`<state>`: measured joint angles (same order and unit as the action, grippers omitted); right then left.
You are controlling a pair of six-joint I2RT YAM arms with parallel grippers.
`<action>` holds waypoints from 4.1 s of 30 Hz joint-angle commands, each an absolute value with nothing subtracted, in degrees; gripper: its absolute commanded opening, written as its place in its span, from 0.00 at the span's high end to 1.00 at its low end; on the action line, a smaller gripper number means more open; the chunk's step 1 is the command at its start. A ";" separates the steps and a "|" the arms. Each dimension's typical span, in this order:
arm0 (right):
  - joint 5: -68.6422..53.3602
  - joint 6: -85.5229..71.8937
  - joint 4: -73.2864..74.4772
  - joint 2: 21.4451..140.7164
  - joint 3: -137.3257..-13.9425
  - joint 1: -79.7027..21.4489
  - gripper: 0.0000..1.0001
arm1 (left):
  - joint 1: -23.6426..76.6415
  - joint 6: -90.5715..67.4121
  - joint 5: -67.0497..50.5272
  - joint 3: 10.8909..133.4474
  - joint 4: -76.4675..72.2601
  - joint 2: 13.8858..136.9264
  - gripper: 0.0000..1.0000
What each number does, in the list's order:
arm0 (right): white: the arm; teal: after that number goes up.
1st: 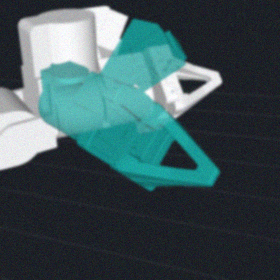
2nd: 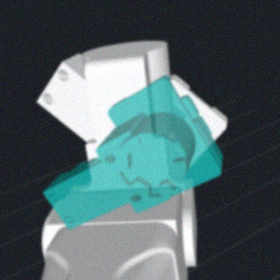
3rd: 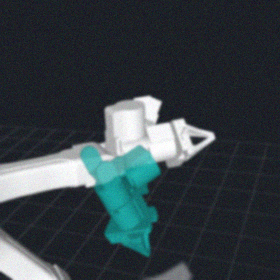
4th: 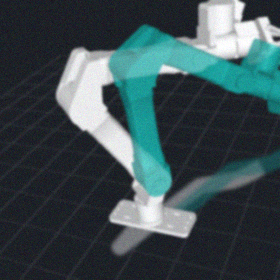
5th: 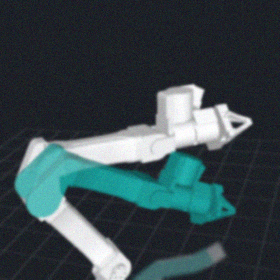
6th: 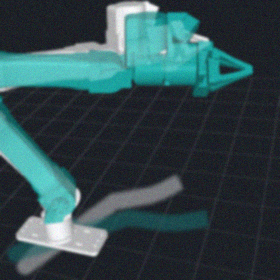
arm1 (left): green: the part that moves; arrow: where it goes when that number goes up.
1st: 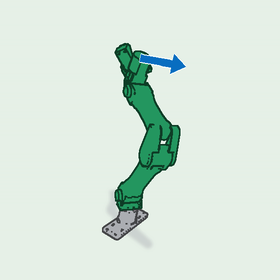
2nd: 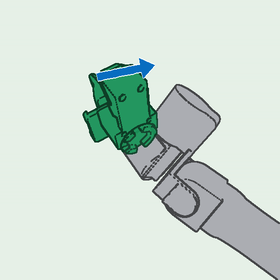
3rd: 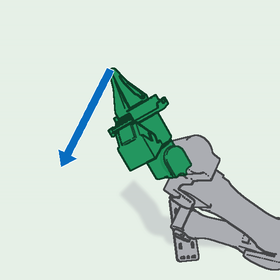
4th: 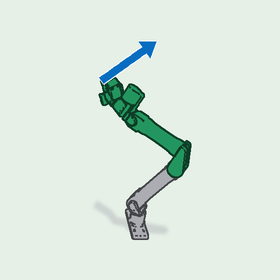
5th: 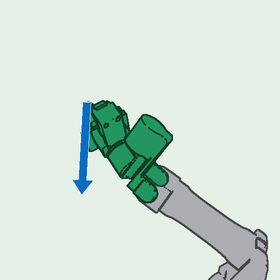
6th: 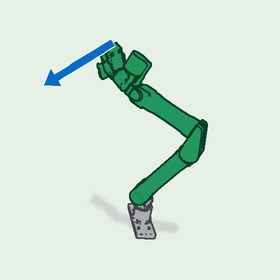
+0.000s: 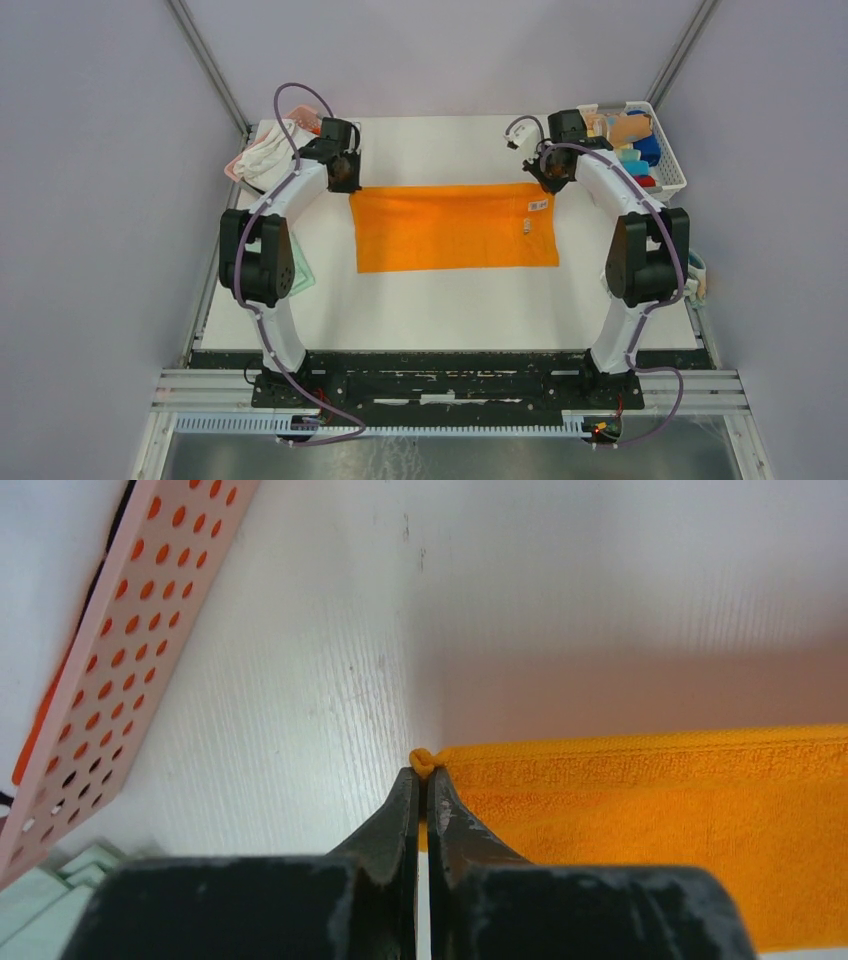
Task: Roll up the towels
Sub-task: Fold the towel at the center of the board.
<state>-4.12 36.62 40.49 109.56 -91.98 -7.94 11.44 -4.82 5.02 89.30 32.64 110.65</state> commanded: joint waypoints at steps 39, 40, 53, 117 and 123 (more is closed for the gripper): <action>-3.08 -3.31 37.45 84.35 -56.77 -9.75 0.57 | 11.61 -31.97 -7.18 43.45 27.87 73.34 0.51; -3.63 -4.42 37.48 82.14 -55.41 -9.69 0.55 | 11.67 -32.65 -7.42 42.55 28.26 71.31 0.49; -6.62 -14.29 30.25 70.74 -52.33 -9.64 0.41 | 11.70 -35.45 -10.32 42.40 28.96 60.54 0.38; -5.33 -20.73 31.42 79.07 -52.78 -0.30 1.00 | 12.13 -35.49 -0.61 43.70 27.42 70.29 0.97; -3.47 -21.27 36.88 76.10 -52.09 0.57 1.00 | 12.07 -35.96 -1.63 42.95 30.35 67.49 0.97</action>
